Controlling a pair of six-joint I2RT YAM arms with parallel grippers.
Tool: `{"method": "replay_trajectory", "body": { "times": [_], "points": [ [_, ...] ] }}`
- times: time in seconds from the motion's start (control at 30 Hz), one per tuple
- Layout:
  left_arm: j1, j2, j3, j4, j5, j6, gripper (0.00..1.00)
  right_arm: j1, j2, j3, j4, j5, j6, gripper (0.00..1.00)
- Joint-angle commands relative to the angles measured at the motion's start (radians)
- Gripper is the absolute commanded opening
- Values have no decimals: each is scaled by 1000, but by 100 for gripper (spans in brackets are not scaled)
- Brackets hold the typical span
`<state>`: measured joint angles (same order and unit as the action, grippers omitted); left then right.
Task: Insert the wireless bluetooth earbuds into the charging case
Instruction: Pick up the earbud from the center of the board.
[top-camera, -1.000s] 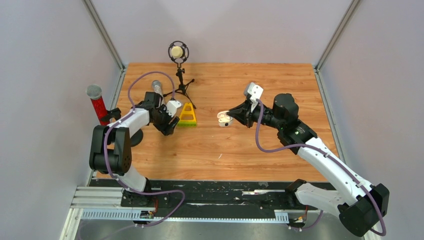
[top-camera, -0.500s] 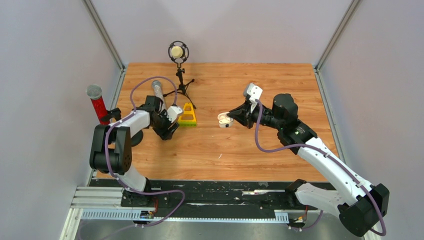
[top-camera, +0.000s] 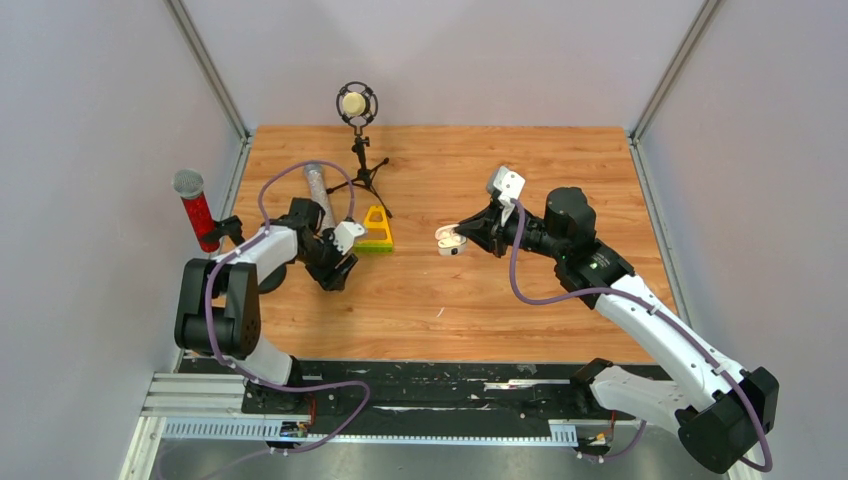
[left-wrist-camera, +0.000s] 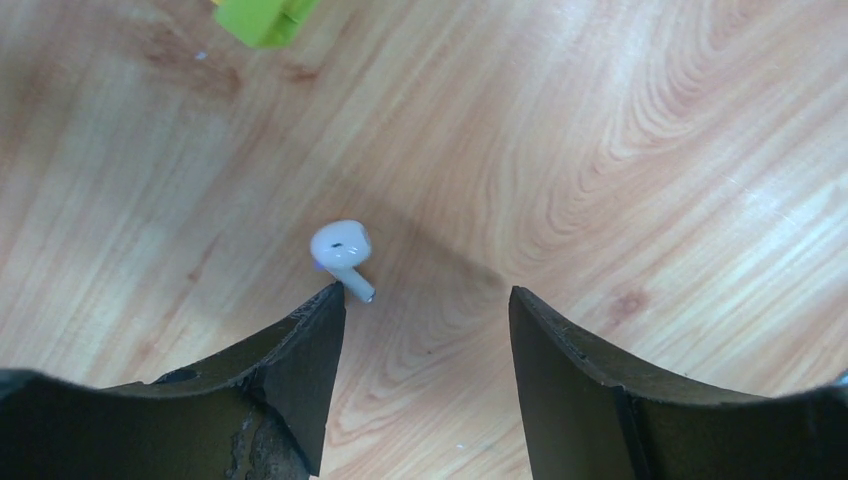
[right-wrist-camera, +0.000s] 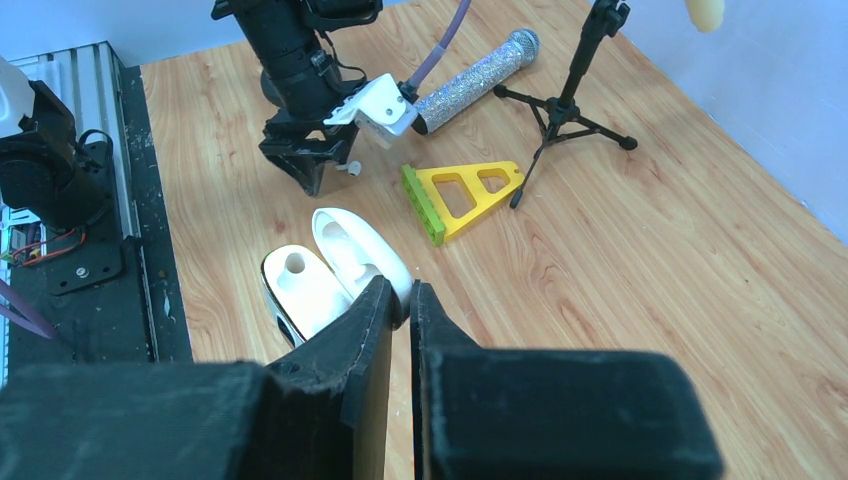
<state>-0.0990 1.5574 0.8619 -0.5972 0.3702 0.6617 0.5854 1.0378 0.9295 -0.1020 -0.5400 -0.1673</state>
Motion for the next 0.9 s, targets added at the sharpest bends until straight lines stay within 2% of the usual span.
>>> {"method": "replay_trajectory", "body": {
  "times": [0.0,0.07,0.13,0.17,0.23,0.43,0.5,0.53,0.63,0.73,0.8,0.87],
  "points": [
    [-36,-58,-28,-107,66,95,67,-1,-19,20,17,5,-15,0],
    [-79,-70,-43,-122,58,110,66,-2,-19,22,18,5,-15,0],
    [-103,-76,-45,-94,47,65,65,-1,-19,20,17,5,-16,0],
    [-106,-76,-38,-48,22,-4,65,-2,-19,22,16,4,-15,0],
    [-89,-69,-12,-16,-6,-70,66,-2,-22,23,15,3,-14,0],
    [-13,-13,85,-91,-48,-82,64,-1,-25,21,13,4,-17,0],
    [1,15,132,-114,-63,-152,60,-1,-23,22,13,5,-18,0],
    [10,23,169,-121,-66,-236,59,-1,-22,21,13,7,-19,0],
    [15,21,210,-104,12,-401,58,-1,-16,21,13,10,-23,0],
    [16,28,203,-76,-32,-655,56,-1,-7,25,10,15,-25,0],
    [16,36,172,-64,-60,-734,52,-2,-3,24,8,12,-27,0],
    [15,35,141,-22,-61,-738,47,-1,1,24,8,9,-29,0]
  ]
}}
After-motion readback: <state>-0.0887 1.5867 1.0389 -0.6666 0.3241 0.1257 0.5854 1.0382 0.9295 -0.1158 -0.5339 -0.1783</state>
